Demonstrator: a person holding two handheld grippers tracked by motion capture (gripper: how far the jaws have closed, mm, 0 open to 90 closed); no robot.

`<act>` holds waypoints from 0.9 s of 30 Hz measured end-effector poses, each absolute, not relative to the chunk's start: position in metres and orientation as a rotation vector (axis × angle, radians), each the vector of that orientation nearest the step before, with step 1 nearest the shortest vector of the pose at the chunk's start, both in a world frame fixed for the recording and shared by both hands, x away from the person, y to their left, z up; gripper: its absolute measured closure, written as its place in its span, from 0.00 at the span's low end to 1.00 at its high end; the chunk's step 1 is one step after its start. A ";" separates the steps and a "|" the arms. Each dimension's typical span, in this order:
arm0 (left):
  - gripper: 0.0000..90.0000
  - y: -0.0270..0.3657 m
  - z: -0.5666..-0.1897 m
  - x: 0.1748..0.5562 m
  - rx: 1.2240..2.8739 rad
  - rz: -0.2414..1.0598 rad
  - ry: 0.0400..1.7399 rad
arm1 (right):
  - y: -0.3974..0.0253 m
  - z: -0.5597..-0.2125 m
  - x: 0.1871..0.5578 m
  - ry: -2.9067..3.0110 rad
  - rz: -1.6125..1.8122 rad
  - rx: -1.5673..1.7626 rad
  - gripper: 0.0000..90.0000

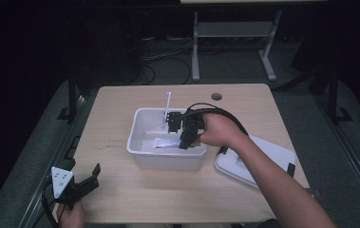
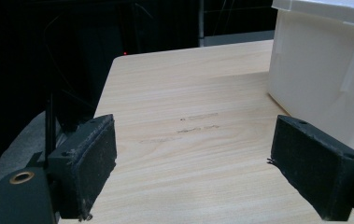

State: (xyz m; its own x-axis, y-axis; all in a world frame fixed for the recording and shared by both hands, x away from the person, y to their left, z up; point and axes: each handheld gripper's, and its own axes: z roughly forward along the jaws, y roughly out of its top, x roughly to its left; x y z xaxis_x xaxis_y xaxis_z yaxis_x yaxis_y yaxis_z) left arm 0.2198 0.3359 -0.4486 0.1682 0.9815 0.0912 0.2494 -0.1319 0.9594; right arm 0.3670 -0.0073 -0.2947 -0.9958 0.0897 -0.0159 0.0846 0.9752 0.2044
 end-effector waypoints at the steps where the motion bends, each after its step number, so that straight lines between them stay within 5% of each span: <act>1: 0.15 0.336 -0.449 0.220 1.555 1.036 1.223 | -0.007 -0.297 0.368 3.099 0.311 0.140 0.78; 27: 0.15 0.337 -0.448 0.219 1.557 1.038 1.224 | -0.004 -0.315 0.374 3.118 0.283 0.159 0.78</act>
